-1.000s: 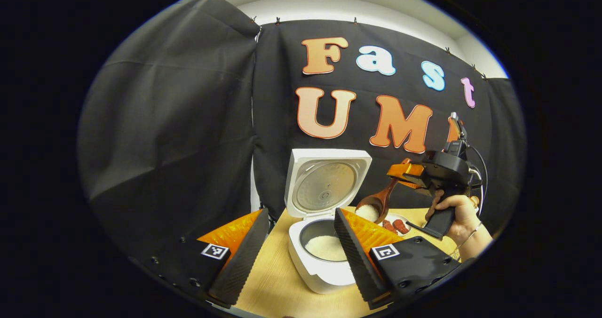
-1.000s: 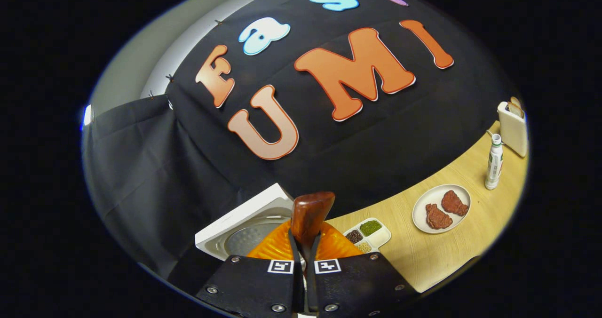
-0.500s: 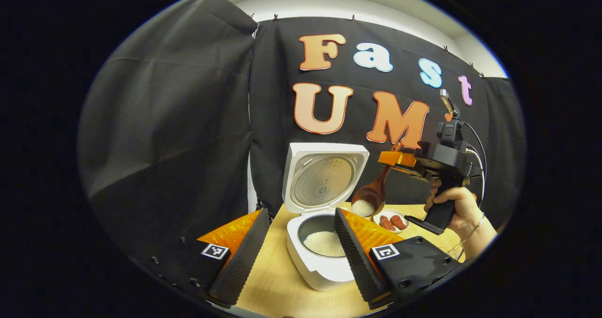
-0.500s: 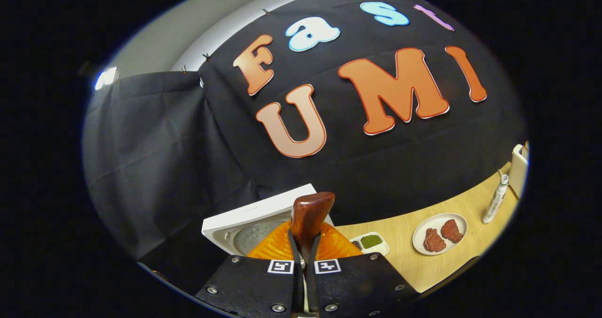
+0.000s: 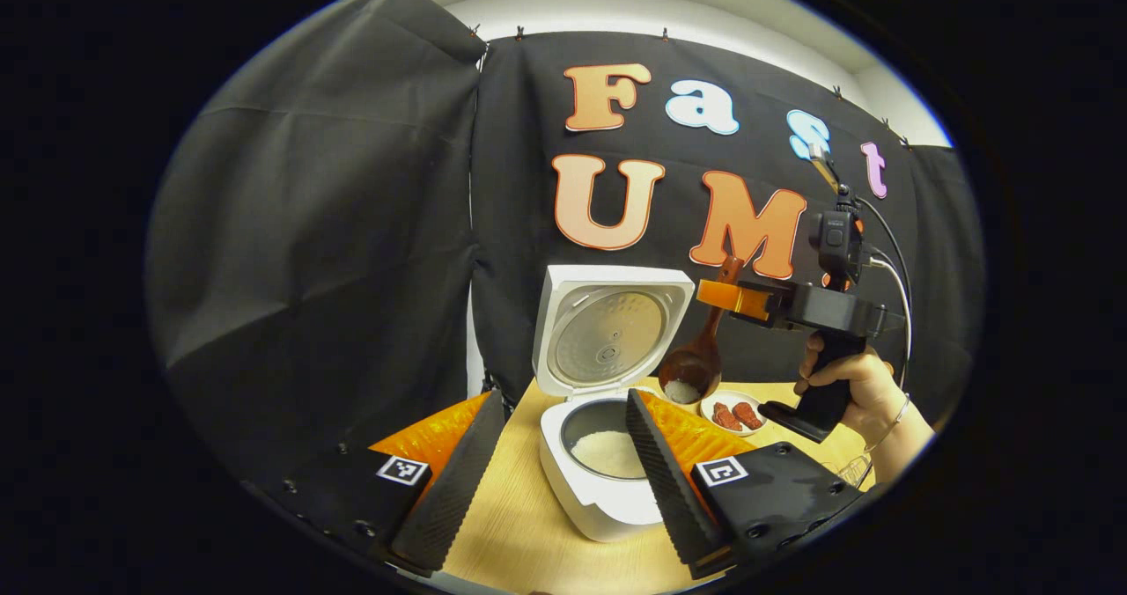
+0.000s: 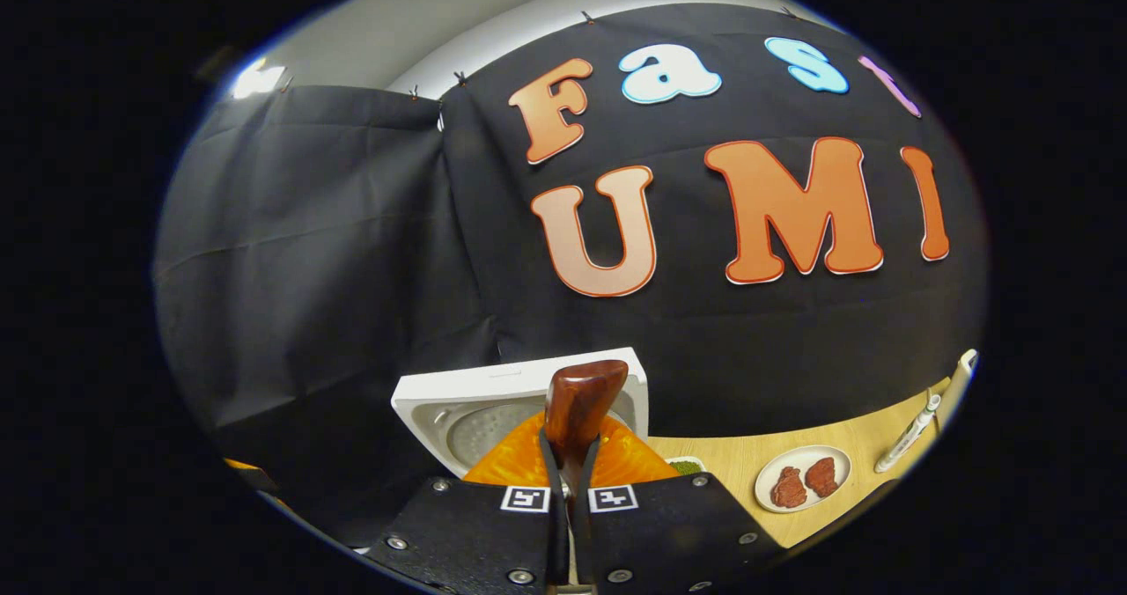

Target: Close the left gripper, press the button to open the rice cooker; take a wooden spoon from the chopstick holder with the right hand, scoop a spoonful of rice and pour it into the rice cooker, then put the wooden spoon back into the chopstick holder.

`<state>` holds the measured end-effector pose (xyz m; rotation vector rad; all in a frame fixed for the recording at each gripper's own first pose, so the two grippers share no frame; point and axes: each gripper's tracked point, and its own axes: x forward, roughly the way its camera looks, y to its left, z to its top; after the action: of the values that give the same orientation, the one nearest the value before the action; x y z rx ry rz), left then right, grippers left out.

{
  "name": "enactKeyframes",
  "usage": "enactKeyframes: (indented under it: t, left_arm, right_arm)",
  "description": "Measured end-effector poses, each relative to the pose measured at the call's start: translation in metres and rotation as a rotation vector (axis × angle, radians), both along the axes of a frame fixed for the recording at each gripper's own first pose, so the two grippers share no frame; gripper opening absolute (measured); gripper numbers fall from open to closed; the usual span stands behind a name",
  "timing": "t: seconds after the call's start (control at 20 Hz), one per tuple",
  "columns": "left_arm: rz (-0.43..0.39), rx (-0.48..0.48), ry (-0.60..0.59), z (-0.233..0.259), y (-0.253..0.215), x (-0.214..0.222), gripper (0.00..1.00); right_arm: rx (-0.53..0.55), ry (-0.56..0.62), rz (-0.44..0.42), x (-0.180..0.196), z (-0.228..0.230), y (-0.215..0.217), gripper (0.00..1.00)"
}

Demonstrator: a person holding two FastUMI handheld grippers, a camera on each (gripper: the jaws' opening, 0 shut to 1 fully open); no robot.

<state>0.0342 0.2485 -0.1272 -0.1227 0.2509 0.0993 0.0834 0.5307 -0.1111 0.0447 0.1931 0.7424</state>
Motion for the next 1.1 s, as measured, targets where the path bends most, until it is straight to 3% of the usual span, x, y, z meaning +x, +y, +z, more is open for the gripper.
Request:
enactKeyframes:
  t: [0.45, 0.9, 1.1]
  left_arm:
    - [0.012, -0.009, 0.012, -0.003, 0.005, -0.001, 0.96]
    - [0.011, -0.023, 0.017, -0.006, 0.005, -0.005, 0.96]
    - [0.012, -0.026, 0.017, -0.008, 0.005, -0.007, 0.95]
  right_arm:
    - [-0.117, -0.123, 0.118, -0.022, -0.002, 0.020, 0.02]
    - [-0.221, -0.251, 0.157, -0.032, -0.003, 0.027, 0.02]
    - [-0.168, -0.175, 0.145, -0.027, -0.008, 0.020, 0.02]
